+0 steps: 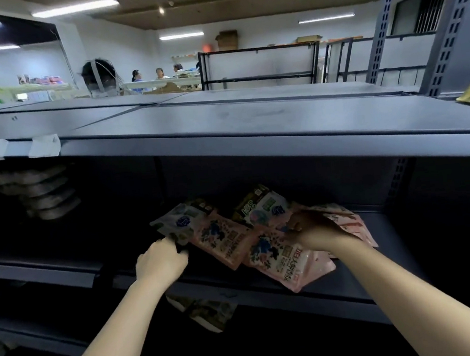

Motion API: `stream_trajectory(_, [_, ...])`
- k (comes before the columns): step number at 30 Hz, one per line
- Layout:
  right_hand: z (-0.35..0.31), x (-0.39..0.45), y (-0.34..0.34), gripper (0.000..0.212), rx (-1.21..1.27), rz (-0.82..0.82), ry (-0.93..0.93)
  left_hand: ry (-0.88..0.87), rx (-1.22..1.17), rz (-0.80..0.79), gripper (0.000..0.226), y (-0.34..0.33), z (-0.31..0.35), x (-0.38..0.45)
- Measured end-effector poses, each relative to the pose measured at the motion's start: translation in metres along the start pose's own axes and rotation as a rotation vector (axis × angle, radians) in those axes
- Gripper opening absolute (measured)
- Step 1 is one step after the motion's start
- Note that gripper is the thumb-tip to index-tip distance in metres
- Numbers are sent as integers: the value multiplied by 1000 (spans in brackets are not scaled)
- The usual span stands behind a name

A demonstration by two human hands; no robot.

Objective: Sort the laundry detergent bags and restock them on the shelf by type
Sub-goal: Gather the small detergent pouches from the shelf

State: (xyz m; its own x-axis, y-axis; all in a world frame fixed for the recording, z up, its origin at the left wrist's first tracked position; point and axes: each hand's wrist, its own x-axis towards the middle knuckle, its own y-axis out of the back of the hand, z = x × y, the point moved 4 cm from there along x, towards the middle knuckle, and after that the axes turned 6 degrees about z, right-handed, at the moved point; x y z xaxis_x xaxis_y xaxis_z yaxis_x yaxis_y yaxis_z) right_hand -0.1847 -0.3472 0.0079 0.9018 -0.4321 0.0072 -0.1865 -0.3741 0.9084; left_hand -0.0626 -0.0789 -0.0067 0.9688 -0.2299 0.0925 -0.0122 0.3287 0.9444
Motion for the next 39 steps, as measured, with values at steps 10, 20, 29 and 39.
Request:
stream_trajectory(10, [-8, 45, -24, 39, -87, 80, -19, -35, -2, -78, 52, -63, -27, 84])
stream_trajectory(20, [-11, 94, -70, 72, -147, 34, -147, 39, -29, -9, 73, -94, -52, 136])
stream_trajectory(29, [-40, 127, -82, 70, -80, -41, -81, 178, -198, -22, 103, -96, -54, 169])
stream_trajectory(39, [-22, 154, -82, 71, 296, 325, -381, 180, -327, 50, 109, -86, -46, 188])
